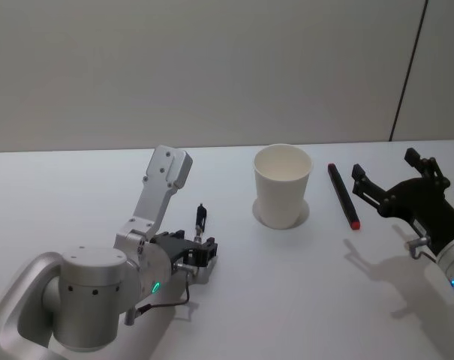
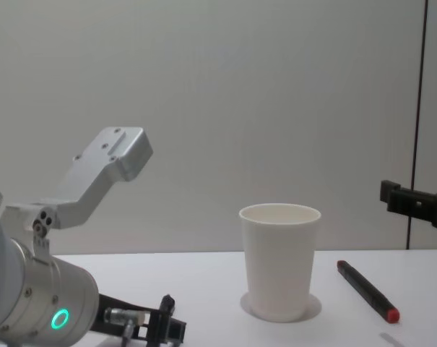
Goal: Place the pen into the pen holder.
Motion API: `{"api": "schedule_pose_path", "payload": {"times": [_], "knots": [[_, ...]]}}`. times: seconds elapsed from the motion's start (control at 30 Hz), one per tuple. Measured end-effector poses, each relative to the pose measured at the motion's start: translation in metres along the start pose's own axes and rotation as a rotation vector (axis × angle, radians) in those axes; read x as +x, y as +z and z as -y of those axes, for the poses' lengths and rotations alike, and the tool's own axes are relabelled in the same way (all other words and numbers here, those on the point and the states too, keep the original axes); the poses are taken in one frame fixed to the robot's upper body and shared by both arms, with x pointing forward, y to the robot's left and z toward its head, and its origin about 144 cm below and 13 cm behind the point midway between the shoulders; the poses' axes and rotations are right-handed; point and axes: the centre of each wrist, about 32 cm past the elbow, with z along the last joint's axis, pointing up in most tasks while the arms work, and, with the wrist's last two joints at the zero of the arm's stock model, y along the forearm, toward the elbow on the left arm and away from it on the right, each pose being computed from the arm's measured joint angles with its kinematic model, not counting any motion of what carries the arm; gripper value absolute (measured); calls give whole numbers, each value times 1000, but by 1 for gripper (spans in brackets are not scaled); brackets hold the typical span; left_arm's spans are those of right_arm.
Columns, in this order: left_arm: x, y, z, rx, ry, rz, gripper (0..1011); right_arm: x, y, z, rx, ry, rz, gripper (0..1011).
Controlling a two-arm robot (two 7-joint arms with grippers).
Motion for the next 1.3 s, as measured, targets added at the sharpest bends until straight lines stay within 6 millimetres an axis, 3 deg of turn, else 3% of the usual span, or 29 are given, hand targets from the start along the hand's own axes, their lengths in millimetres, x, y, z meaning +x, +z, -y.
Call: {"api": "schedule_pose_path", "payload": {"times": [0.23,0.53,0.73,0.97,1.3], "knots": [[1,0,0,-1,2,0,526,0,0,0,0,0,0,1002],[2,0,-1,-3,5,6,367,0,0,0,0,0,0,1002],[2,0,-1,-3,6,11,329,0,0,0,0,0,0,1002],[2,0,-3,0,7,20,154,0,0,0,0,0,0,1002],[3,-1,-5,-3,11,25,138,0,0,0,0,0,0,1002]]}}
